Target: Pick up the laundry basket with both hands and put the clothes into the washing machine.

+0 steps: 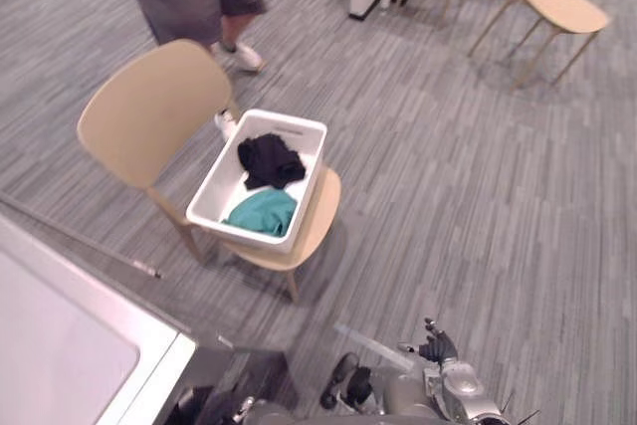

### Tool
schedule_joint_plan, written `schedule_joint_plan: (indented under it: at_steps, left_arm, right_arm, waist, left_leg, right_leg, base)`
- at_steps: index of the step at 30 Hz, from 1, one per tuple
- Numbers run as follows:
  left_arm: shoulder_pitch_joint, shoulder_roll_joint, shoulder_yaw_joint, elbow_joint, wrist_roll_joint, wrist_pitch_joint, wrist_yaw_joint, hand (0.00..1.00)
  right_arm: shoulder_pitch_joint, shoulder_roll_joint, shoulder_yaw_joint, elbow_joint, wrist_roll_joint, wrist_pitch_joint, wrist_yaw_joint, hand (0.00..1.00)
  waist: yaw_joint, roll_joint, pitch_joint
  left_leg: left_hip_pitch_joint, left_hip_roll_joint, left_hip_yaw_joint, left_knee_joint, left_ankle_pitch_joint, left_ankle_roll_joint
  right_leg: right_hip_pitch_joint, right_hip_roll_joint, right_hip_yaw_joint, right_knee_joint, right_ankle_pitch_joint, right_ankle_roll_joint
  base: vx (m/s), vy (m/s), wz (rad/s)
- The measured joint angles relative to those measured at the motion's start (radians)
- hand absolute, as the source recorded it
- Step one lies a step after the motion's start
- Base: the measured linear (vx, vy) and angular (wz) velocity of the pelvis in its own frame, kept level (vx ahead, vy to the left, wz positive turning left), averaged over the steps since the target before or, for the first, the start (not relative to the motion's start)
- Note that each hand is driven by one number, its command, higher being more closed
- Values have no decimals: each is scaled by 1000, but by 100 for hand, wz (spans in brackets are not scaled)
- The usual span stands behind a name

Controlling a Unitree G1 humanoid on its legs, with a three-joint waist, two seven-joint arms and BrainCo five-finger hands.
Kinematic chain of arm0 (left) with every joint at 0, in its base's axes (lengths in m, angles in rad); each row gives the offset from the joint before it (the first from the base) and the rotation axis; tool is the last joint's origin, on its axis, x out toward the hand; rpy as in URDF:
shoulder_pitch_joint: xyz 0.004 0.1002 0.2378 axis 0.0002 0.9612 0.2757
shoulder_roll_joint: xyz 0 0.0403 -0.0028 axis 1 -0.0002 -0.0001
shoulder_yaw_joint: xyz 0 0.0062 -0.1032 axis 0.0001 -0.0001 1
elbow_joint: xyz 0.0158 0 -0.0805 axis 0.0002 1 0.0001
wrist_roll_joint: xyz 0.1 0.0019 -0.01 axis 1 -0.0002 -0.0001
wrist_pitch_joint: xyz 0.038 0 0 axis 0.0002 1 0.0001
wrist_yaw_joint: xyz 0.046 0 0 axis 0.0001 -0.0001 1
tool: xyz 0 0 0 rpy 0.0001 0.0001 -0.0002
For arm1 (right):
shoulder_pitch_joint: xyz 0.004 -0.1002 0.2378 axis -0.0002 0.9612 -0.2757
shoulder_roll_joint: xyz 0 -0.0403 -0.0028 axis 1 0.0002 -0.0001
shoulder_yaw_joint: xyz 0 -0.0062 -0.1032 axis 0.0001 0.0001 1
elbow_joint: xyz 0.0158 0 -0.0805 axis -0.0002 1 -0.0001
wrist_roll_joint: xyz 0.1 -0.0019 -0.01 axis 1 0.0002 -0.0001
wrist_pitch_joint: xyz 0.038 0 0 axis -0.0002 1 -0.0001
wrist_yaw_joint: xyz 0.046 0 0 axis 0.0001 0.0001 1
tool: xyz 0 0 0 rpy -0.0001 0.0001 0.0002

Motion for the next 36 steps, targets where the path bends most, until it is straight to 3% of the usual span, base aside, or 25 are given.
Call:
schedule_joint_plan:
  at_steps: [1, 2, 4, 6, 8, 9, 10, 11, 12, 14, 15, 16, 17, 18, 20, 21, 22, 23, 25, 26, 27, 29, 33, 34, 36]
  left_arm:
    - [6, 8, 0, 0, -3, -5, 2, 0]
    - [10, 14, -6, -1, -3, -18, 11, 0]
    - [11, 7, -8, -3, 1, -24, 13, 0]
    - [34, 10, -4, -11, -6, -27, 20, 0]
    - [35, 10, -4, -23, -6, -26, 12, 0]
    - [53, 6, -3, -22, -6, -23, 14, 0]
    - [61, 7, -5, -22, -6, -23, 15, 0]
    - [71, 9, -22, -21, -3, -22, 11, 0]
    - [77, 5, -54, -19, 3, -22, 8, 0]
    - [84, 9, -65, -16, 16, -23, 8, 0]
    - [95, 17, -66, -14, 15, -22, 10, 0]
    - [93, 17, -66, -16, 16, -25, 20, 0]
    - [88, 23, -66, -18, 15, -29, 28, 0]
    - [59, 29, -61, -35, 15, -35, 34, 0]
    - [-9, 18, -59, -88, 15, -62, 41, 0]
    - [-47, 29, -63, -105, 15, -77, 42, 0]
    - [-68, 45, -63, -126, 15, -86, 47, 0]
    - [-101, 21, -57, -127, 14, -94, 61, 0]
    - [-101, -8, -46, -135, 15, -106, 62, 0]
    - [-97, -26, -44, -134, 15, -110, 74, 0]
    - [-99, -29, -43, -134, 14, -111, 78, 0]
    - [-108, -22, -44, -133, 14, -111, 77, 0]
    - [-139, -5, -54, -117, 15, -112, 77, 0]
    - [-149, -9, -55, -118, 15, -114, 78, 0]
    - [-155, -11, -55, -122, 14, -120, 77, 0]
  right_arm:
    - [0, 8, 0, 0, 0, 0, 0, 0]
    - [-7, 25, 0, 0, 2, 0, 0, 0]
    - [-20, 25, 0, 1, 6, 0, -1, 0]
    - [-42, 42, 2, -1, 9, -2, -6, 0]
    - [-61, 31, 2, 3, 8, -2, -8, 0]
    - [-81, 29, 2, 8, 6, -2, -9, 0]
    - [-81, 29, 2, 9, 5, -2, -9, 0]
    - [-67, 28, 1, 9, 3, -2, -8, 0]
    - [-63, 18, -1, 9, -4, -3, -8, 0]
    - [-39, 21, -3, 10, -4, -1, -5, 0]
    - [-16, 24, -5, 8, -4, -1, -6, 0]
    - [-2, 24, -20, 8, -3, 0, -6, 0]
    - [0, 22, -28, 9, -3, 0, -6, 0]
    - [0, 19, -30, 7, -1, -1, -6, 0]
    - [-4, 12, -30, 7, 1, -2, -5, 0]
    - [-7, 15, -30, 7, 11, -4, -8, 0]
    - [-5, 26, -33, 12, 18, -4, -11, 0]
    - [-12, 13, -52, 24, 19, -5, -14, 0]
    - [-10, -6, -58, 26, 20, -4, -24, 0]
    - [-12, -14, -72, 23, 22, -5, -30, 0]
    - [-12, -14, -75, 23, 29, -5, -32, 0]
    - [-9, -9, -88, 21, 37, -6, -32, 0]
    - [-1, -14, -116, 14, 40, -6, -52, 0]
    - [-2, -13, -117, 10, 40, -5, -52, 0]
    - [1, -1, -114, -14, 46, -6, -52, 0]
  waist:
    - [4, -4, 4]
    - [25, -18, 13]
    - [48, -18, 18]
    - [67, -36, 16]
    - [85, -28, 20]
    - [106, -26, 20]
    - [109, -28, 20]
    - [101, -31, 18]
    - [95, -11, 15]
    - [99, -22, 13]
    - [80, -25, 11]
    - [73, -25, 8]
    - [73, -21, 8]
    - [74, -10, 7]
    - [72, 4, 13]
    - [74, -12, 5]
    - [77, -59, -4]
    - [81, -19, -2]
    - [83, 20, -21]
    - [80, 50, -34]
    - [80, 56, -38]
    - [79, 45, -38]
    - [65, 7, -34]
    - [56, 2, -34]
    - [54, -16, -42]
  left_leg:
    - [-32, -14, -31, -44, -2, 4]
    - [-130, -81, -128, -230, 3, 1]
    - [-160, -128, -169, -367, 28, -17]
    - [-147, -183, -202, -518, 159, -7]
    - [-147, -200, -211, -514, 154, 13]
    - [-123, -212, -215, -499, 130, 53]
    - [-101, -227, -219, -501, 126, 58]
    - [-62, -253, -239, -513, 123, 63]
    - [-4, -271, -259, -547, 129, 78]
    - [65, -280, -301, -592, 149, 118]
    - [98, -289, -352, -610, 147, 128]
    - [116, -293, -414, -618, 148, 127]
    - [115, -293, -452, -620, 153, 119]
    - [93, -289, -535, -614, 167, 98]
    - [57, -289, -673, -609, 182, 71]
    - [29, -321, -747, -603, 179, 45]
    - [10, -360, -807, -578, 164, 17]
    - [-5, -348, -873, -549, 153, -11]
    - [-11, -312, -871, -565, 159, -21]
    - [-11, -274, -874, -607, 179, -53]
    - [-11, -239, -848, -649, 208, -75]
    - [-15, -207, -766, -689, 244, -70]
    - [-52, -146, -191, -674, 304, 6]
    - [-61, -144, -98, -665, 314, 25]
    - [-59, -162, -54, -659, 307, 44]
  right_leg:
    - [12, 5, 10, -16, 0, 1]
    - [23, 9, 45, -54, 11, 18]
    - [35, 10, 67, -83, 17, 28]
    - [70, 16, 92, -168, 48, 76]
    - [70, 22, 127, -157, 55, 89]
    - [76, 21, 152, -124, 22, 119]
    - [89, 15, 150, -110, 4, 149]
    - [99, -4, 139, -50, -4, 166]
    - [61, -29, 123, 127, -4, 166]
    - [5, -106, 89, 388, 33, 127]
    - [-25, -175, 64, 507, -26, 115]
    - [-40, -231, 73, 506, -84, 110]
    - [-49, -244, 89, 475, -98, 123]
    - [-68, -243, 182, 369, -99, 152]
    - [-69, -214, 411, 170, -56, 219]
    - [-46, -212, 540, 49, -8, 252]
    - [-27, -236, 582, -19, 61, 245]
    - [-5, -232, 503, -7, 67, 272]
    - [18, -209, 458, -35, 66, 263]
    - [55, -183, 404, -84, 78, 246]
    - [89, -159, 360, -137, 99, 228]
    - [111, -144, 325, -173, 108, 217]
    - [138, -200, 199, -187, 109, 218]
    - [148, -215, 171, -187, 113, 225]
    - [174, -234, 142, -211, 125, 247]
  base:
    - [64, -37, -63]
    - [55, -27, -39]
    - [61, -14, -41]
    - [163, -28, -26]
    - [244, -9, -26]
    - [264, 18, -41]
    - [210, 26, -27]
    - [202, 48, 10]
    - [232, 70, 15]
    - [201, 4, 37]
    - [211, -116, 119]
    - [295, -136, 138]
    - [268, -121, 164]
    - [280, -219, 203]
    - [198, -297, 234]
    - [137, -379, 217]
    - [144, -502, 250]
    - [96, -420, 180]
    - [73, -287, 98]
    - [145, -301, 83]
    - [134, -243, 78]
    - [89, -144, 62]
    - [73, -54, 73]
    - [57, 100, 80]
    - [45, 117, 42]
